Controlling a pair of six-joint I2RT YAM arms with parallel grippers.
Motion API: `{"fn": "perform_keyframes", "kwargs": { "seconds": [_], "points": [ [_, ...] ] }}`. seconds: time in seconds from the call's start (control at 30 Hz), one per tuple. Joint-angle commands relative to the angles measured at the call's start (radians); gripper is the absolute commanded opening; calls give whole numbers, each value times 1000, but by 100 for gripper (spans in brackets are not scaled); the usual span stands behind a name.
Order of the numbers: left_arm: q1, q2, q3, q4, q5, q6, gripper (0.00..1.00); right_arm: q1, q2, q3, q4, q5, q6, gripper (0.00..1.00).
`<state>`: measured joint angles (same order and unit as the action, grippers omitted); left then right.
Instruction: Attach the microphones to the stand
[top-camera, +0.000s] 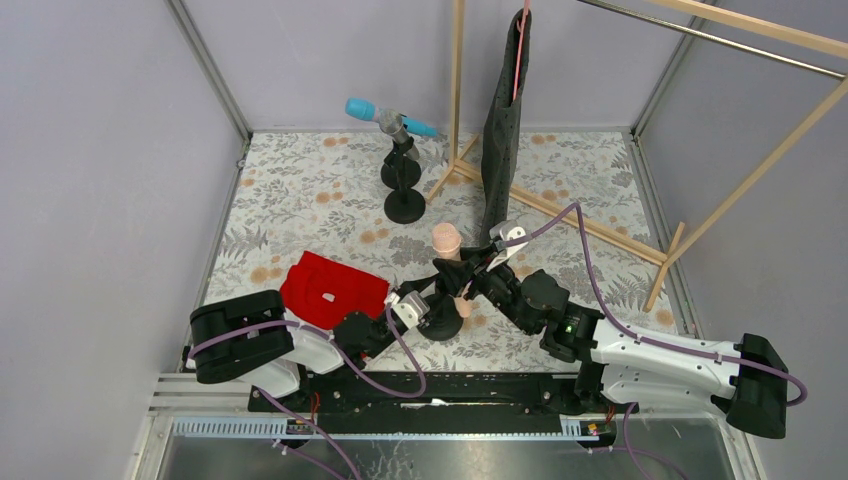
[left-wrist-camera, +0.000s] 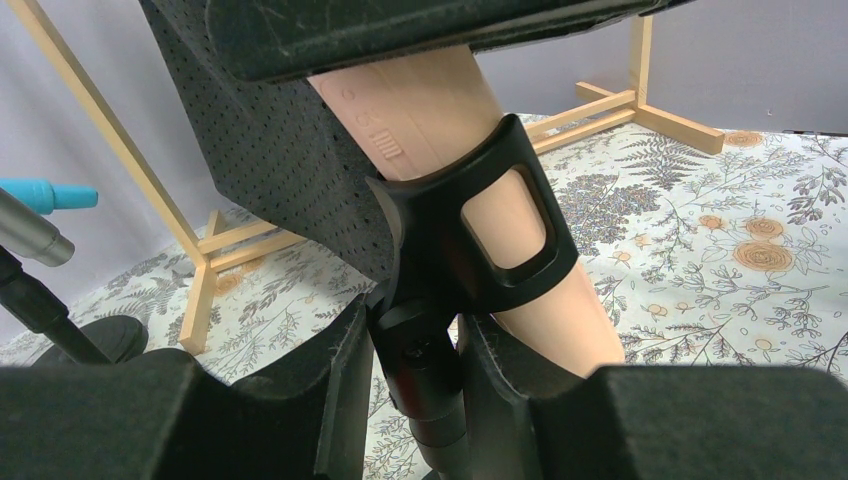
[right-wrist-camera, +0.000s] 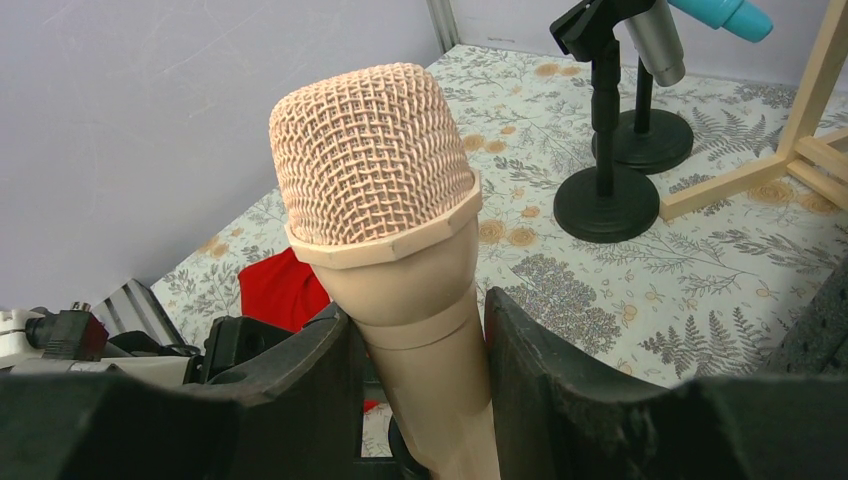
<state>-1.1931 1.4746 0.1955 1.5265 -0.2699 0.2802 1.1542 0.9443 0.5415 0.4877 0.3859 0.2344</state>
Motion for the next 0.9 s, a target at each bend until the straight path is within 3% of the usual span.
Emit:
{"fn": "perform_keyframes", "kwargs": {
  "seconds": [0.0, 0.37, 0.47, 0.7, 0.73, 0.87],
  "points": [
    [21, 30, 6, 66, -93, 7, 0, 71, 117, -135, -504, -139, 166, 0],
    [21, 31, 5, 60, -62, 18, 0, 72, 122, -65, -500, -96, 160, 0],
    [21, 33, 0, 62, -43, 15, 0, 71, 110, 13, -505, -54, 153, 15],
    [21, 29, -10, 63, -28, 10, 0, 71, 88, 216, -502, -11, 110, 92],
    [21, 29, -10, 63, -25, 9, 0, 71, 85, 240, -505, -8, 101, 99],
    [21, 32, -14, 65, -24, -6, 0, 71, 57, 304, -520, 6, 73, 100]
  ]
}}
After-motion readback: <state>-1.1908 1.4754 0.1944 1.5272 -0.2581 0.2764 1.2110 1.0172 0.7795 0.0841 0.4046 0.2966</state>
